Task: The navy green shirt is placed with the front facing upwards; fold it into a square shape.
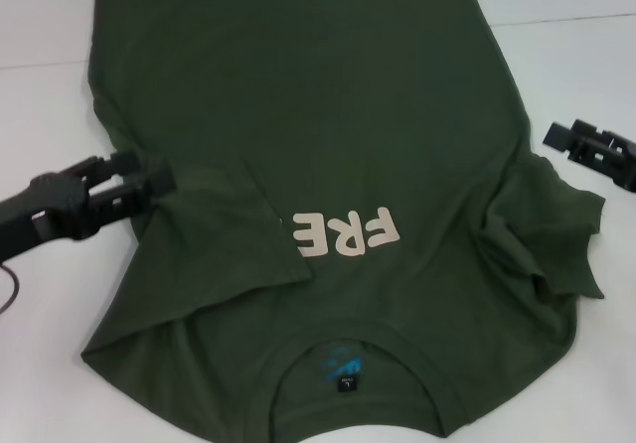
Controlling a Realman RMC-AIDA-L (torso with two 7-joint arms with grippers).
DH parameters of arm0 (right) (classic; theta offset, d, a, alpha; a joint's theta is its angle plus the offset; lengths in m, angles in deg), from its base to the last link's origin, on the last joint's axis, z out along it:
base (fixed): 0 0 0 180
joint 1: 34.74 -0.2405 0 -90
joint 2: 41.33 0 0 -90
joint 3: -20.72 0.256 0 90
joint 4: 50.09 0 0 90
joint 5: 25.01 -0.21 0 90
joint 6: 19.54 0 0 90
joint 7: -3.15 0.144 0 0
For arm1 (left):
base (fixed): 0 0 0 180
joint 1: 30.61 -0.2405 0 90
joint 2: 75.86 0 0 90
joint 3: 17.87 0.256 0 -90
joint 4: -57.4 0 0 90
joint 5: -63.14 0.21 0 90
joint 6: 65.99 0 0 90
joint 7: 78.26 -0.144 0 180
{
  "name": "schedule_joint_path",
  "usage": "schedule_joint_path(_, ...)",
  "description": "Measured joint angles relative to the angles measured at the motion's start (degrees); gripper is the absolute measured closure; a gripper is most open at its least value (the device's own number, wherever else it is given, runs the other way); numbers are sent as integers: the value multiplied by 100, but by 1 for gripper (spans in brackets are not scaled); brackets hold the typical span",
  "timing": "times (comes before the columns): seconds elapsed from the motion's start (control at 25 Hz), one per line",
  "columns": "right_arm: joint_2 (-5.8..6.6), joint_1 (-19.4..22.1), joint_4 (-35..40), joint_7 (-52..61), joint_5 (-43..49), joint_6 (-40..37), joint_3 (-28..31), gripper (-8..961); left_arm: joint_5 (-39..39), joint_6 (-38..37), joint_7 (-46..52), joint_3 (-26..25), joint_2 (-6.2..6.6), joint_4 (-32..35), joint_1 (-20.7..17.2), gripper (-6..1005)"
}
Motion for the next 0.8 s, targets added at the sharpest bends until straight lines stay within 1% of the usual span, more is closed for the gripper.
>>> schedule_joint_path(0.16,30,141,46,-39,145,-120,-18,41,76,-338,-171,-46,4,6,-168,113)
schedule_joint_path(0.36,44,442,51,-139,96,-218,175,41,148,-695,-285,-130,-24,-2,-278,113)
schedule_joint_path(0.52,77,652,54,-141,92,-329,359,41,150,-877,-288,-114,-35,-32,-290,113)
schedule_joint_path(0.8,112,972,64,-206,101,-369,700,42,150,-880,-288,-124,-39,-181,-241,112)
